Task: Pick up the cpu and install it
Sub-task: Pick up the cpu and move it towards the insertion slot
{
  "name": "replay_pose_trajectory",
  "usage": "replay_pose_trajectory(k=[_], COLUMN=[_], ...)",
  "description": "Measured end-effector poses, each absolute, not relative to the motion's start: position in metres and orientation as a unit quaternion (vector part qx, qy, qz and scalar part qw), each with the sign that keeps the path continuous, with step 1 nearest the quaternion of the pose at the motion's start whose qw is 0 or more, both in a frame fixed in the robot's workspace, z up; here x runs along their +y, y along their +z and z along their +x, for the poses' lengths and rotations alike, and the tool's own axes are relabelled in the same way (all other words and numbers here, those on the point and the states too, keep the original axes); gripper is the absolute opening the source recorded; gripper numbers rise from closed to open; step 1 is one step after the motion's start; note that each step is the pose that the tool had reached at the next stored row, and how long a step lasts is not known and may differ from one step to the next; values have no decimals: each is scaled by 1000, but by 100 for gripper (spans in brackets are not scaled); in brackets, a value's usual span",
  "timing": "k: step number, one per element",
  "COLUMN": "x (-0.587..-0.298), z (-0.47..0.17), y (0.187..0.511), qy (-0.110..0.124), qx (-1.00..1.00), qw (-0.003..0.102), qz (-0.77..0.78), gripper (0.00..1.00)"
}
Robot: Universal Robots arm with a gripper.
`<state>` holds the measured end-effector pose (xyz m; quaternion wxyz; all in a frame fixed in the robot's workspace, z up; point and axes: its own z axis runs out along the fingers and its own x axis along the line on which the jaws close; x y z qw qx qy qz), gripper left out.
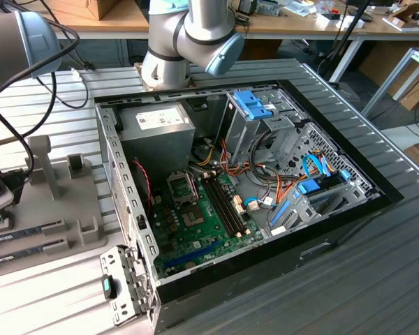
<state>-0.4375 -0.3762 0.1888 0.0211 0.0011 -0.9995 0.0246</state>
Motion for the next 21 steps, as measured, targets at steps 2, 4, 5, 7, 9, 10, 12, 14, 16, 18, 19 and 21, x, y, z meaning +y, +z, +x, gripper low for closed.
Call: replay_pose_trajectory(k=[2, 4, 5, 7, 9, 10, 12, 14, 16, 18, 19, 21], x=[-376, -376, -376, -376, -376, -376, -376, -376, -376, -376, -375, -375], z=[-437, -437, -438, -437, -437, -437, -437, -437, -437, -437, -437, -437], y=[192, 193, 194, 196, 196, 196, 196, 196, 195, 195, 195, 194], qy=[25, 25, 24, 22, 16, 16, 16, 16, 16, 16, 16, 16], qx=[-999, -999, -999, -1000, -1000, -1000, -1000, -1000, -1000, -1000, -1000, -1000], qw=[21, 21, 21, 21, 21, 21, 21, 21, 21, 21, 21, 21], qz=[1, 1, 1, 1, 1, 1, 1, 1, 1, 1, 1, 1], gripper=[47, 47, 47, 47, 47, 47, 47, 47, 47, 47, 47, 47])
